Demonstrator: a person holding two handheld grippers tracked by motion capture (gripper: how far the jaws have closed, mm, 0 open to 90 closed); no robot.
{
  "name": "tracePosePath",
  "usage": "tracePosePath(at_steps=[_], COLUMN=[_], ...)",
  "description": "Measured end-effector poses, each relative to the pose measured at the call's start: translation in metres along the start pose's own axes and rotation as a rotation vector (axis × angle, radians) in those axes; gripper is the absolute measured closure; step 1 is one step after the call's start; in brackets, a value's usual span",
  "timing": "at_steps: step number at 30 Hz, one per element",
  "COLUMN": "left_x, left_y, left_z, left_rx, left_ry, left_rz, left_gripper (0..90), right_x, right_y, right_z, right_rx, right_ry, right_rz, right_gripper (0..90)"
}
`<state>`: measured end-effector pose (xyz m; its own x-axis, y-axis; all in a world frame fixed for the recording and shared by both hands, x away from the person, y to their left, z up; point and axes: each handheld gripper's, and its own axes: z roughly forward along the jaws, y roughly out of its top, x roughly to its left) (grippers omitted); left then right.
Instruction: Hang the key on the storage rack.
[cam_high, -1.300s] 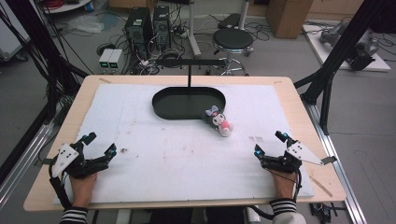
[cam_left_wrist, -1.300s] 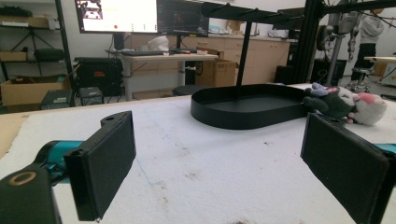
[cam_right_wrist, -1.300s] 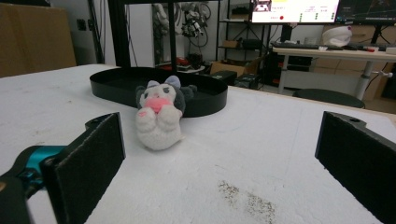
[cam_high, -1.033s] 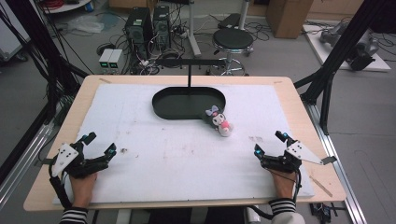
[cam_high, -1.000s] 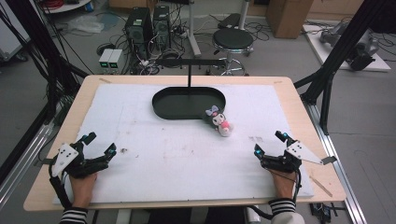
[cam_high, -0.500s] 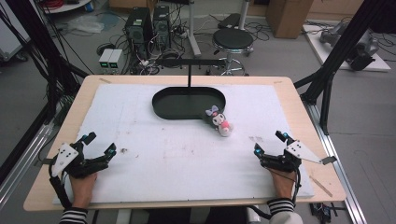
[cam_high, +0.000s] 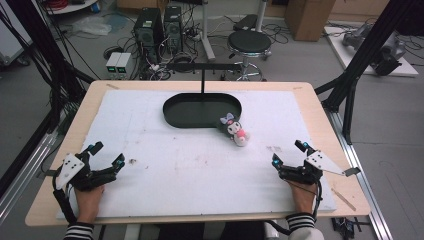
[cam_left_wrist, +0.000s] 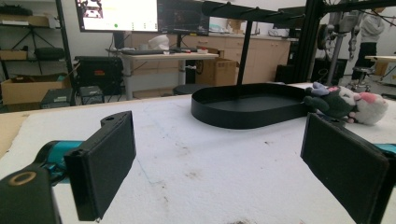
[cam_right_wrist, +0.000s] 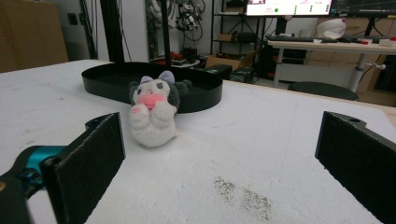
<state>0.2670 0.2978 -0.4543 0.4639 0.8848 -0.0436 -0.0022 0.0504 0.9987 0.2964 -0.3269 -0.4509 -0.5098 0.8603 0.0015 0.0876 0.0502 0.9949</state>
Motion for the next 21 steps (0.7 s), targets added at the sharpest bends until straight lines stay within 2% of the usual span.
tracePosePath(at_steps=[13, 21], left_x=[0.0, 0.0], left_y=[0.0, 0.0], left_z=[0.0, 0.0], left_rx=[0.003, 0.001], left_ry=[-0.001, -0.001], left_rz=[0.009, 0.007], left_gripper=[10.6, 10.6], right_x=[-0.001, -0.001], right_y=[0.0, 0.007], right_z=[0.0, 0.01], right_rx=[0.003, 0.083], right_ry=[0.005, 0.02], right_rz=[0.011, -0.009], right_gripper=[0.5, 0.4])
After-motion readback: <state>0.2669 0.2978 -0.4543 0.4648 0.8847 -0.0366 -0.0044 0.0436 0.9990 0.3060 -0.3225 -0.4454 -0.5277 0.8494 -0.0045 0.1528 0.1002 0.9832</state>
